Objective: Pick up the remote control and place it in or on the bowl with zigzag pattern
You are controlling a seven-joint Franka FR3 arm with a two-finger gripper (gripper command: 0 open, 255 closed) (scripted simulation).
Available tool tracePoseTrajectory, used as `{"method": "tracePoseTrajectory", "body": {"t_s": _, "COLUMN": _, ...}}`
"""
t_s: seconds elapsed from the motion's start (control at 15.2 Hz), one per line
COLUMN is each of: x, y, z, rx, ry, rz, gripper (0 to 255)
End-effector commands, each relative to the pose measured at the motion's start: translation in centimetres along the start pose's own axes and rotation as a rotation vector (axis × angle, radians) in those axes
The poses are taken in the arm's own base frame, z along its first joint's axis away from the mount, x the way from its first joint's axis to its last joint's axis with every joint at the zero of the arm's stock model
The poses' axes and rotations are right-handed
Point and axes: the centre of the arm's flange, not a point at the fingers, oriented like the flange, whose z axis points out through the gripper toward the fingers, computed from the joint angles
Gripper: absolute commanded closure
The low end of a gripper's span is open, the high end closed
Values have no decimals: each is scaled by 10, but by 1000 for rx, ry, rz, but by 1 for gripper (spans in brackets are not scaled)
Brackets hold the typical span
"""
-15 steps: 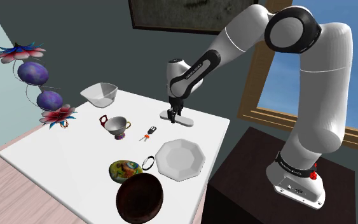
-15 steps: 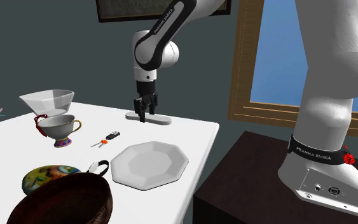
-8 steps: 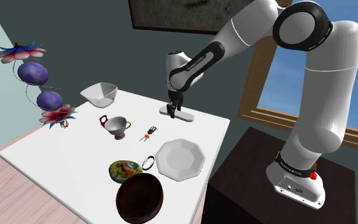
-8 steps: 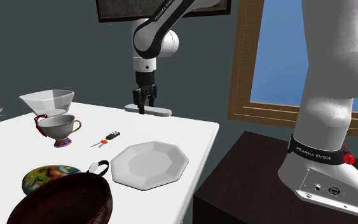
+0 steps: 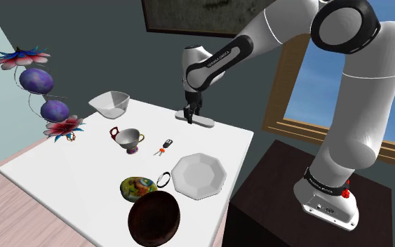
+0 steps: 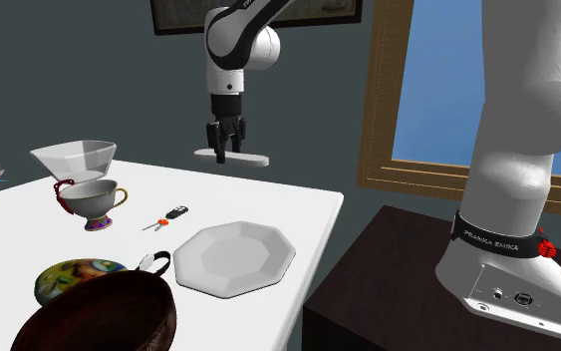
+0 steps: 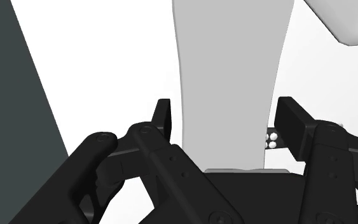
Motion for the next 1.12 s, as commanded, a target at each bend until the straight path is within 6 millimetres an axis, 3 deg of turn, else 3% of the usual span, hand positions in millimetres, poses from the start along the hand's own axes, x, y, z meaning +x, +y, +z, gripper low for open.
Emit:
{"method": "tracePoseTrajectory", "body": {"t_s": 0.0, "x": 0, "y": 1, "z": -11, "rx": 0, "ry": 0, "rz": 0, "gripper": 255}}
{"method": "tracePoseTrajectory", "body": {"t_s": 0.07, "x": 0, "y": 1, "z": -14, "rx": 0, "ry": 0, "rz": 0, "gripper": 255}}
{"method": "tracePoseTrajectory", "body": {"t_s": 1.06, "x": -42, "y": -192, "z": -13, "rx": 0, "ry": 0, "rz": 0, "gripper": 255}}
